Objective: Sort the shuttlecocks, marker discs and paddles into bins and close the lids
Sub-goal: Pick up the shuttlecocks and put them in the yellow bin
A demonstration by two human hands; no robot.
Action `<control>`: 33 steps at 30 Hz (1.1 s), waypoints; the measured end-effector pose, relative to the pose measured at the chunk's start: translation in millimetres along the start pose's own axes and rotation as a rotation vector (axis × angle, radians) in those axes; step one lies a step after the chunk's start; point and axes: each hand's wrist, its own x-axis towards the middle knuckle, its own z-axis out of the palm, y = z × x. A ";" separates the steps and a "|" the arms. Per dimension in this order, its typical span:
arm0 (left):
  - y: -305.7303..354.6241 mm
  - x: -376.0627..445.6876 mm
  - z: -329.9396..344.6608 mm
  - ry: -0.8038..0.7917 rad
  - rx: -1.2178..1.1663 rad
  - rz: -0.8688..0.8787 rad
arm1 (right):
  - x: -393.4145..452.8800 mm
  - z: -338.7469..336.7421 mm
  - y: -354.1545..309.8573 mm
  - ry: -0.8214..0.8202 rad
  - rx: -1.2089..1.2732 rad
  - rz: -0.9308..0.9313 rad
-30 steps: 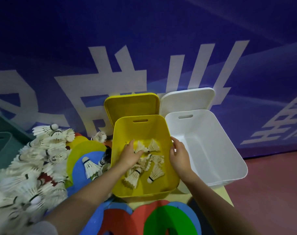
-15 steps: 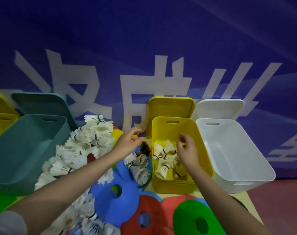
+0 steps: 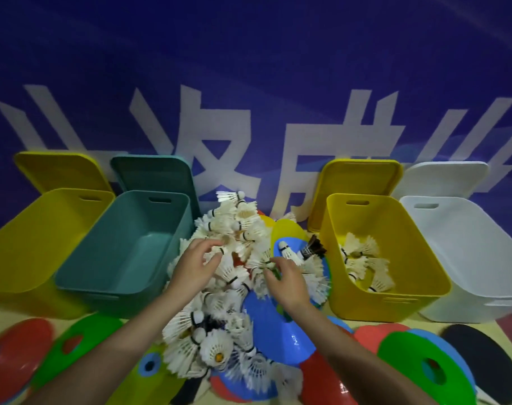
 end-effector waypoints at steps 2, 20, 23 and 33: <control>-17.2 -6.5 -10.9 -0.010 0.067 -0.028 | -0.5 16.7 -4.6 -0.001 -0.057 0.054; -65.3 37.1 -11.5 -0.185 0.197 -0.171 | 74.8 34.7 -17.6 0.008 -0.339 0.267; -65.5 38.7 -17.8 -0.116 0.099 -0.161 | 80.2 32.4 -16.8 0.017 -0.429 0.254; -49.4 46.6 -28.8 0.001 -0.129 -0.145 | 86.8 19.7 -11.4 0.208 -0.390 0.085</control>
